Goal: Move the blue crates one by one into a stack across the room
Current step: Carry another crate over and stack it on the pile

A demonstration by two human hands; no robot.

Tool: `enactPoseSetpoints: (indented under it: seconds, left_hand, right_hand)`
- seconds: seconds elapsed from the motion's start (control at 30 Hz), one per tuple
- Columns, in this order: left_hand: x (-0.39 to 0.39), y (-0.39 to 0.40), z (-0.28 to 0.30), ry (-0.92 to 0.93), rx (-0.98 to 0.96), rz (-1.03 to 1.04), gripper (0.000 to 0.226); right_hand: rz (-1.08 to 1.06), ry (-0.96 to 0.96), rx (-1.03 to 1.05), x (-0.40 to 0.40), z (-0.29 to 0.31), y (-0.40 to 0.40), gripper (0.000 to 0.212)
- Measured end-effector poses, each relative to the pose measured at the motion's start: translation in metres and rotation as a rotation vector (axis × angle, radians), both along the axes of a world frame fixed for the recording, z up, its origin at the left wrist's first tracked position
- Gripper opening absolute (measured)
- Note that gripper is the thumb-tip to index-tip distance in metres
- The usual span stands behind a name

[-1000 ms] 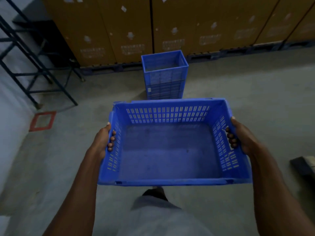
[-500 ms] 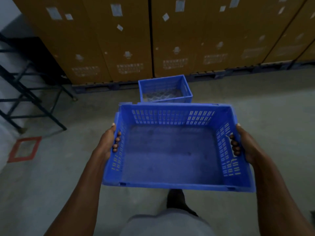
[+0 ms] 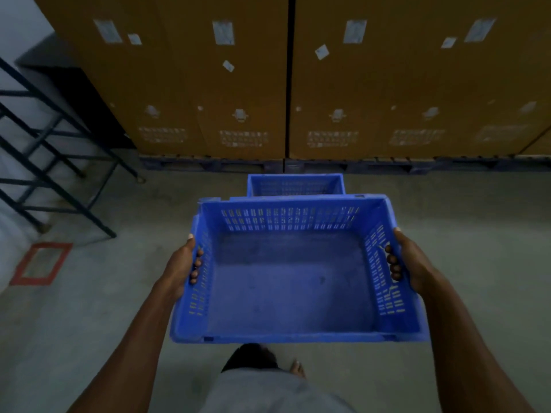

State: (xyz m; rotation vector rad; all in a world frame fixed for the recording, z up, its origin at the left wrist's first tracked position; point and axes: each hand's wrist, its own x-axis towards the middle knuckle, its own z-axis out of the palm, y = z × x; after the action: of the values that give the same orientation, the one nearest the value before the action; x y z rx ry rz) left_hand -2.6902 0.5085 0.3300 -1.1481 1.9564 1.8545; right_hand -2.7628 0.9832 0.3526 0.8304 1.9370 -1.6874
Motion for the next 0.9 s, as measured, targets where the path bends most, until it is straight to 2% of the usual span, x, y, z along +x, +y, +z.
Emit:
enactPoseSetpoints:
  seconds: [0.23,0.53,0.9]
  left_hand:
    - [-0.14,0.002,-0.024,-0.028,-0.035,-0.04,0.052]
    - [-0.32,-0.01,-0.078,-0.111,-0.01,-0.086,0.05]
    - [-0.451,-0.008,-0.159,-0.187,-0.082,0.029,0.057]
  right_hand:
    - [0.005,-0.012,0.033,-0.132,-0.03,0.0,0.059]
    - [-0.066,-0.16,0.007,-0.295,-0.082,-0.006,0.056]
    - [-0.099,-0.171,0.075,-0.425,-0.184,-0.018,0.058]
